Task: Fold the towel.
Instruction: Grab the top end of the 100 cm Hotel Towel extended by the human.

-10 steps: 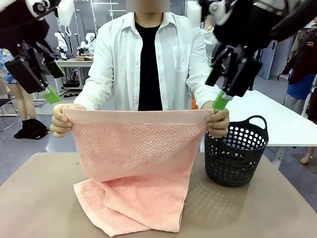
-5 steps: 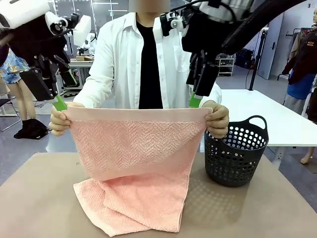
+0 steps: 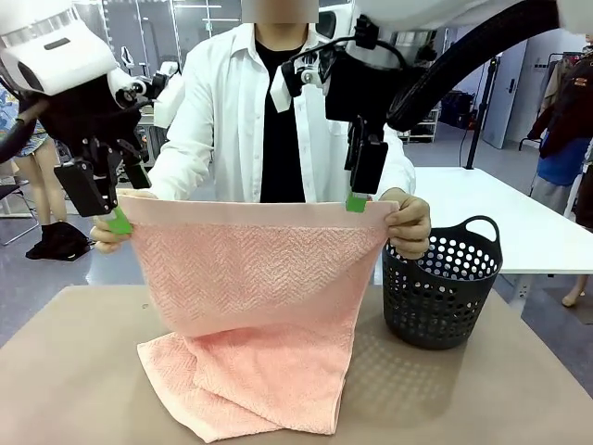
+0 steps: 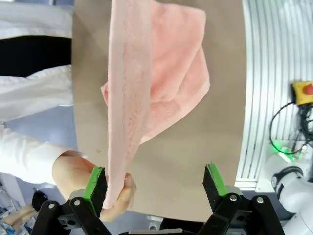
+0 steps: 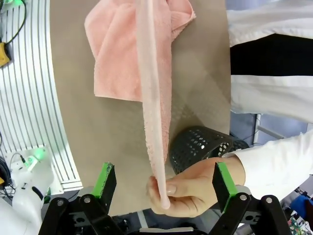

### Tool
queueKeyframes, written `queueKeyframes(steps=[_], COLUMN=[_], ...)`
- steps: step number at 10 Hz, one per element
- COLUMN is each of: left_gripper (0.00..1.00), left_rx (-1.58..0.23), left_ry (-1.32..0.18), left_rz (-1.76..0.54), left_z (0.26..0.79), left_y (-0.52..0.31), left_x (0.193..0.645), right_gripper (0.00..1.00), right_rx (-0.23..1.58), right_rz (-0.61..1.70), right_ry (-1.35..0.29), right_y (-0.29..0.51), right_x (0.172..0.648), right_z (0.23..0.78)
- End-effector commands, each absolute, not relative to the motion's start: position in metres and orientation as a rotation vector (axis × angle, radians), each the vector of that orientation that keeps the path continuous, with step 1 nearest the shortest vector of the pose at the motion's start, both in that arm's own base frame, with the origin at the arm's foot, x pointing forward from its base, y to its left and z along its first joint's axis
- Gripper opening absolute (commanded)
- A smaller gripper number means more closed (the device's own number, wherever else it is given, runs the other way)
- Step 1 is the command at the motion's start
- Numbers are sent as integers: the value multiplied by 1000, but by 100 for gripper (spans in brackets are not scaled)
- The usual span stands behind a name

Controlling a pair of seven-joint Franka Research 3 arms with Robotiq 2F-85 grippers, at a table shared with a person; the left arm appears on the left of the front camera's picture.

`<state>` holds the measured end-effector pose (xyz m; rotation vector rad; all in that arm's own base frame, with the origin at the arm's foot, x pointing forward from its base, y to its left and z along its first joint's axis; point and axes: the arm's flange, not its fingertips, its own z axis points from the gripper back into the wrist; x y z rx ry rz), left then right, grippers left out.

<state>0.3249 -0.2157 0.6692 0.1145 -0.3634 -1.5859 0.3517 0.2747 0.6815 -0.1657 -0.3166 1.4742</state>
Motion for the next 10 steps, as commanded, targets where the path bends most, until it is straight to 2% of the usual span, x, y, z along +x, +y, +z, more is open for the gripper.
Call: queueKeyframes(steps=[1, 7, 8, 9, 10], left_gripper=[100, 100, 93, 40, 33], left_rx=[117, 51, 70, 37, 41], left_ry=[-370, -319, -312, -340, -349], left_rz=[-1606, -1579, -1572, -1568, -1568], left_z=[655, 614, 612, 611, 610], left_y=[-211, -210, -209, -207, -208], left_x=[335, 354, 356, 356, 356], right_gripper=[100, 100, 100, 56, 43], right_rx=[-199, -161, -158, -151, -162], right_rz=[1445, 1452, 1445, 1447, 1449], right_ry=[-296, -210, -206, -220, -222], right_y=[284, 287, 286, 284, 283], right_x=[356, 368, 367, 366, 365], right_z=[672, 629, 625, 623, 622])
